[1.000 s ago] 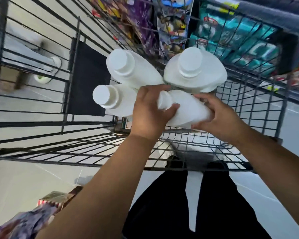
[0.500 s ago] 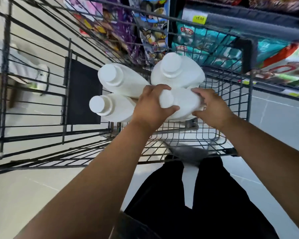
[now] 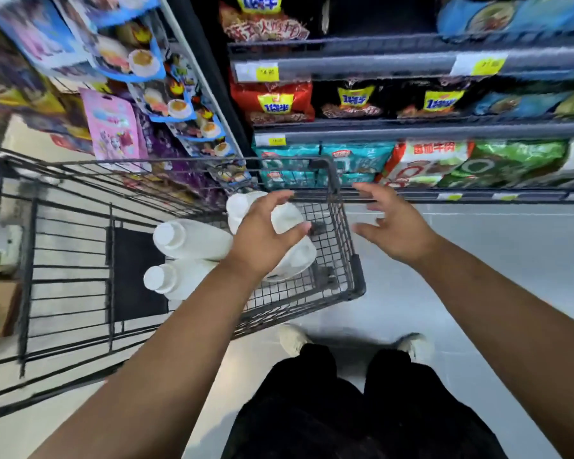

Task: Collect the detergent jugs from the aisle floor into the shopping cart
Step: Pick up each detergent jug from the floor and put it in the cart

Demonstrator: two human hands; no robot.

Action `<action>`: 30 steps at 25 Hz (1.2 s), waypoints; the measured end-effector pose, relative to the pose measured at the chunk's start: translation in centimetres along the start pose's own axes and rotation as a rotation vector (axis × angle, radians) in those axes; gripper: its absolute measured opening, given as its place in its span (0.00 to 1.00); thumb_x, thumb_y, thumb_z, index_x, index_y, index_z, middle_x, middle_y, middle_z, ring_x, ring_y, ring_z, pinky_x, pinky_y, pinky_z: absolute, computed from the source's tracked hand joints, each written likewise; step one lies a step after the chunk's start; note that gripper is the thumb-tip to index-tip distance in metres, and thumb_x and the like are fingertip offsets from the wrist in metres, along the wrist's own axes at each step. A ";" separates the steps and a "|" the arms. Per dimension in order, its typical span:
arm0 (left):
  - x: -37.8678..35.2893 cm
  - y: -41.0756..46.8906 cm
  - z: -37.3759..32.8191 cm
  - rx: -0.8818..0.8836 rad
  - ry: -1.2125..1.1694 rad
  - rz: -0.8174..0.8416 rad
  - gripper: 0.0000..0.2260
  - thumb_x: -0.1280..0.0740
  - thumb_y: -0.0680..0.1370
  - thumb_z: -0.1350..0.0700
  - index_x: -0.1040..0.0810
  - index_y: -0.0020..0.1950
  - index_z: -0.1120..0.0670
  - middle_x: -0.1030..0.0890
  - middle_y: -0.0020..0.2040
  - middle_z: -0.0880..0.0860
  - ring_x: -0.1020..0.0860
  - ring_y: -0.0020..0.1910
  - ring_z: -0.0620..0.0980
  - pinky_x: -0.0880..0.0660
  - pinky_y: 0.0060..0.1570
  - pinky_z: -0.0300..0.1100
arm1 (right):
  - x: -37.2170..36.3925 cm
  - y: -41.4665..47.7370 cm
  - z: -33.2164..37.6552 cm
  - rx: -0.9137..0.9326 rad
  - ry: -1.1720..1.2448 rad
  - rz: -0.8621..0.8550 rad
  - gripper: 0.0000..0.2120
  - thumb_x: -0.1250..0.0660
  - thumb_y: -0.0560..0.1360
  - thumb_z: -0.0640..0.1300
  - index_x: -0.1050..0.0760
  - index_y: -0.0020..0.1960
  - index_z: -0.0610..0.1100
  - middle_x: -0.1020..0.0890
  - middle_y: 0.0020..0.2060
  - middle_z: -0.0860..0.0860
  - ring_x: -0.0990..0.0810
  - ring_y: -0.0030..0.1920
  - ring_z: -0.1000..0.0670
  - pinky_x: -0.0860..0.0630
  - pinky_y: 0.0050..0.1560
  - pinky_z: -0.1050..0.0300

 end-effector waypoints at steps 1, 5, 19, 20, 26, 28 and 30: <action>-0.9 -0.5 -2.2 -0.046 0.003 0.024 0.24 0.26 0.73 0.50 0.28 0.67 0.46 0.26 0.63 0.45 0.30 0.64 0.41 0.35 0.64 0.36 | 2.4 -1.4 0.0 0.006 0.041 -0.043 0.30 0.28 0.73 0.42 0.34 0.70 0.58 0.31 0.68 0.52 0.29 0.66 0.52 0.29 0.58 0.58; -5.8 -1.2 -10.9 -0.189 0.027 0.113 0.25 0.27 0.73 0.47 0.30 0.68 0.43 0.28 0.68 0.46 0.30 0.67 0.42 0.34 0.68 0.41 | 12.9 -7.5 -1.3 -0.009 0.131 -0.222 0.30 0.27 0.72 0.40 0.33 0.70 0.56 0.30 0.65 0.57 0.28 0.64 0.52 0.27 0.62 0.51; -40.2 -7.9 -50.8 -0.829 0.064 0.613 0.25 0.26 0.73 0.50 0.31 0.66 0.43 0.28 0.63 0.44 0.29 0.63 0.40 0.34 0.63 0.36 | 47.6 -38.3 -16.8 -0.159 0.255 -1.014 0.32 0.24 0.69 0.44 0.33 0.67 0.60 0.28 0.63 0.54 0.26 0.61 0.50 0.26 0.59 0.51; -42.8 -8.4 -52.6 -0.863 0.066 0.654 0.26 0.26 0.72 0.49 0.31 0.67 0.43 0.27 0.64 0.45 0.28 0.63 0.41 0.32 0.65 0.40 | 49.0 -40.1 -17.7 -0.172 0.260 -1.068 0.32 0.24 0.68 0.43 0.33 0.67 0.59 0.27 0.63 0.53 0.25 0.60 0.50 0.26 0.58 0.52; -59.5 -12.4 -63.4 -1.070 0.106 0.969 0.30 0.25 0.71 0.46 0.33 0.70 0.43 0.27 0.67 0.47 0.29 0.65 0.42 0.32 0.68 0.45 | 58.0 -49.1 -25.3 -0.329 0.267 -1.355 0.32 0.24 0.68 0.44 0.35 0.65 0.63 0.27 0.63 0.53 0.24 0.59 0.50 0.24 0.57 0.49; -64.0 -12.9 -66.2 -1.092 0.062 1.034 0.30 0.25 0.72 0.50 0.33 0.70 0.45 0.27 0.67 0.47 0.29 0.65 0.43 0.32 0.68 0.44 | 60.5 -50.8 -27.4 -0.374 0.266 -1.403 0.32 0.24 0.68 0.45 0.35 0.62 0.67 0.27 0.63 0.54 0.24 0.59 0.51 0.25 0.57 0.50; -69.2 -13.2 -69.5 -1.108 0.042 1.116 0.29 0.25 0.72 0.50 0.33 0.71 0.44 0.28 0.68 0.47 0.29 0.66 0.42 0.32 0.67 0.43 | 63.5 -52.6 -29.7 -0.414 0.263 -1.484 0.32 0.24 0.68 0.46 0.36 0.60 0.70 0.27 0.63 0.54 0.24 0.60 0.52 0.25 0.58 0.51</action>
Point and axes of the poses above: each hand's wrist, its own y-axis towards the middle knuckle, its own x-axis out of the back of the hand, z = x × y, the point moved 3 cm from there along y, towards the middle knuckle
